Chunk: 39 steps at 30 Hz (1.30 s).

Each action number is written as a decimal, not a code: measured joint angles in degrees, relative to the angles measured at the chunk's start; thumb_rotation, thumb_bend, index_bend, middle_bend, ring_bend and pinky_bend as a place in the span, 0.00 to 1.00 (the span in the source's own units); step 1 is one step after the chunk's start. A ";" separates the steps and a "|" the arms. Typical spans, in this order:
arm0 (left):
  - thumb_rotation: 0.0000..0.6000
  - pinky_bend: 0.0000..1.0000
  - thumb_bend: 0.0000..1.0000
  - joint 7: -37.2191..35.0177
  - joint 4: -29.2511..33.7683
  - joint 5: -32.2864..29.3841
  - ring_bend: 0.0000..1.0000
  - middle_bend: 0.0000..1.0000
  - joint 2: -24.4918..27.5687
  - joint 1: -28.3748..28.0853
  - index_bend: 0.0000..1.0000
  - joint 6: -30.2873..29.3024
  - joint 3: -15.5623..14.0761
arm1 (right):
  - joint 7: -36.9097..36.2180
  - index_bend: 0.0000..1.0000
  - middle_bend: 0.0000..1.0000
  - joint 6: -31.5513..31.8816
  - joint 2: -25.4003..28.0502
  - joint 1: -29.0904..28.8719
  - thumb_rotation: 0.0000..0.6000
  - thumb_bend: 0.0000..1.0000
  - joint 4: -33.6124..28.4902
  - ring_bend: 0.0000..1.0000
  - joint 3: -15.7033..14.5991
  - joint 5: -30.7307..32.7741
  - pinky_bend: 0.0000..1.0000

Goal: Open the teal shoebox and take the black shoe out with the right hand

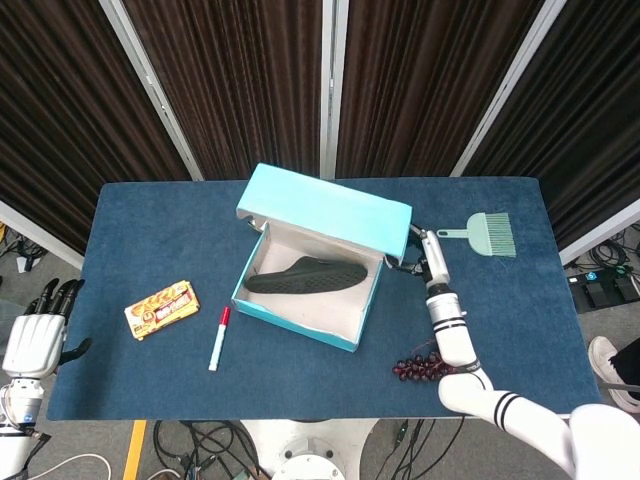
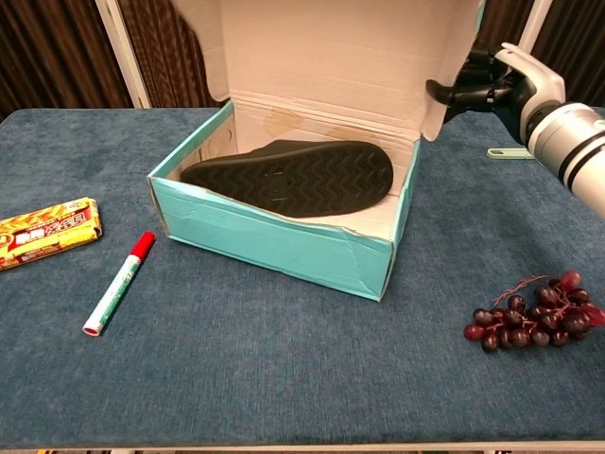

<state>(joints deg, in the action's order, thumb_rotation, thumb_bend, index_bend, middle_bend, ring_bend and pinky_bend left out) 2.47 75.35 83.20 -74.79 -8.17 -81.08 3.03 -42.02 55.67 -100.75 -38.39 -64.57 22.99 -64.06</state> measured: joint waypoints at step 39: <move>1.00 0.28 0.19 -1.42 -0.10 0.13 0.03 0.11 0.22 -0.06 0.08 -0.25 0.05 | 21.34 0.00 0.06 4.02 9.81 0.86 1.00 0.10 -13.57 0.00 -1.59 -10.15 0.00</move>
<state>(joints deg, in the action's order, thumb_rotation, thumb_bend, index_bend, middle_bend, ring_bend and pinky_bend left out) 1.05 75.25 83.33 -74.58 -8.23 -81.34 3.08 -20.68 59.69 -90.94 -37.53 -78.14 21.40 -74.21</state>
